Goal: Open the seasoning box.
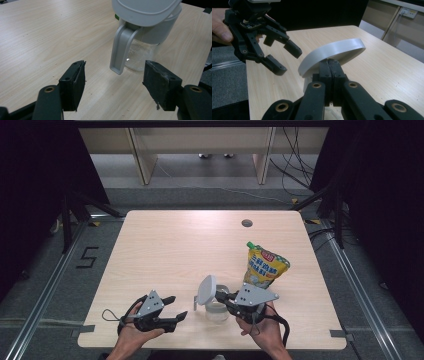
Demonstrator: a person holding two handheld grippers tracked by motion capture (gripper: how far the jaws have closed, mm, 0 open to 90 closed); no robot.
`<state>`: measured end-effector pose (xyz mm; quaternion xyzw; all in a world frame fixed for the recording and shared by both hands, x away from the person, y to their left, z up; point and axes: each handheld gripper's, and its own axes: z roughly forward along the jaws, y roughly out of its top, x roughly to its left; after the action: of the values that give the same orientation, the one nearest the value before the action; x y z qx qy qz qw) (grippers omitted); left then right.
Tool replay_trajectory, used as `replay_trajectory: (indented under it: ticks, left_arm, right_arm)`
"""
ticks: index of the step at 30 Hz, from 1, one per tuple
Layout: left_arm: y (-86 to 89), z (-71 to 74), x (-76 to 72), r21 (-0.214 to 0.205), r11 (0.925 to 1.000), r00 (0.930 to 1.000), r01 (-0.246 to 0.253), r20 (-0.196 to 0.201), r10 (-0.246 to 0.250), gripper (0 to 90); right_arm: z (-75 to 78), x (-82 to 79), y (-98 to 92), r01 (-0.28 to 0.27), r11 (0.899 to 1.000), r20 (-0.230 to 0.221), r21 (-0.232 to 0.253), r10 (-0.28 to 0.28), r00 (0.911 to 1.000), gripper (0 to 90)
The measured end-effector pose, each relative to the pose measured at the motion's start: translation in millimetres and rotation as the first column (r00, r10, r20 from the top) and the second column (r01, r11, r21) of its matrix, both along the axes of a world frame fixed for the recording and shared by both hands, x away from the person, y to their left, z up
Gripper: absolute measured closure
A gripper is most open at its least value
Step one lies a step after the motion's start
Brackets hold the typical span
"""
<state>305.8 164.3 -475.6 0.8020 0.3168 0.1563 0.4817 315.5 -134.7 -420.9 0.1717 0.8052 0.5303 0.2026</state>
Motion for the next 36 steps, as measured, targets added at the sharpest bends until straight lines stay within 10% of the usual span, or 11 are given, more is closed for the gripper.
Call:
replay_trajectory:
  ticks: [20, 36]
  left_arm:
    - [0.4, -9.9, -3.3, 0.027, 0.9996, 0.9998, -0.006, -0.018, 0.006, 32.1]
    - [1.5, -15.6, -2.9, 0.023, 0.9996, 0.9985, -0.015, -0.052, 0.017, 27.4]
  right_arm:
    - [1.8, -1.3, 12.1, -0.045, 0.999, 0.004, 0.005, 0.045, 0.999, 89.3]
    - [-21.6, -5.1, -92.5, 0.182, 0.983, -0.097, 0.033, -0.178, 0.9792, 74.9]
